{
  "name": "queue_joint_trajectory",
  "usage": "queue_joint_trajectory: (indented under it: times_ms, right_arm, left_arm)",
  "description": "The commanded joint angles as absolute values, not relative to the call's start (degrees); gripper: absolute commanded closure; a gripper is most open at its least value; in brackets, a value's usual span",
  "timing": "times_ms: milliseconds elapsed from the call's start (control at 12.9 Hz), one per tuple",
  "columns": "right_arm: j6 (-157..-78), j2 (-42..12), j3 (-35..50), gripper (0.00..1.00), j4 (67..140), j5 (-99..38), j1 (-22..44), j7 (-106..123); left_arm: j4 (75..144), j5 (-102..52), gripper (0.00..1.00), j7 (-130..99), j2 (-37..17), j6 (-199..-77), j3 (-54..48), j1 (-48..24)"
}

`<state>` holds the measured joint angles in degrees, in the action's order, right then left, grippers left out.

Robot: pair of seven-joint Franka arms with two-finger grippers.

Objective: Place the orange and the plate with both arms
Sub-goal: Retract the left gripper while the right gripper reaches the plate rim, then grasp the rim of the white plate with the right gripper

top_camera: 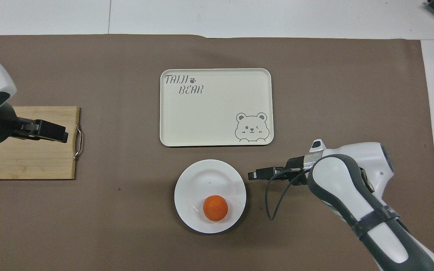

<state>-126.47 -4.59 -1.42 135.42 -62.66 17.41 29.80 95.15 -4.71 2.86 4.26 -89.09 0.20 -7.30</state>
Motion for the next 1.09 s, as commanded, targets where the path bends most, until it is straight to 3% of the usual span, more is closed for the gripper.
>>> queue_joint_trajectory:
  times_ms: [0,311,699,1010]
  right_arm:
    - [-129.28,-6.24,-1.49,0.05,136.32,-69.68,21.17,32.61]
    - [-130.6,-5.8,-1.58,0.29,137.81,-70.31,23.81,32.43]
    - [-134.82,-5.89,-1.49,0.31,139.39,-70.4,28.11,29.63]
    - [-137.37,-5.8,-1.49,0.45,139.66,-70.4,30.76,25.77]
  left_arm:
    - [95.19,-2.9,0.0,6.76,6.24,-85.52,1.48,-6.85]
    - [93.53,-2.81,0.0,8.79,5.98,-85.78,3.95,-6.42]
    - [91.24,-3.16,0.0,10.81,4.14,-86.13,4.13,-2.73]
    - [83.88,-2.9,0.0,10.55,-0.25,-83.68,3.78,-1.85]
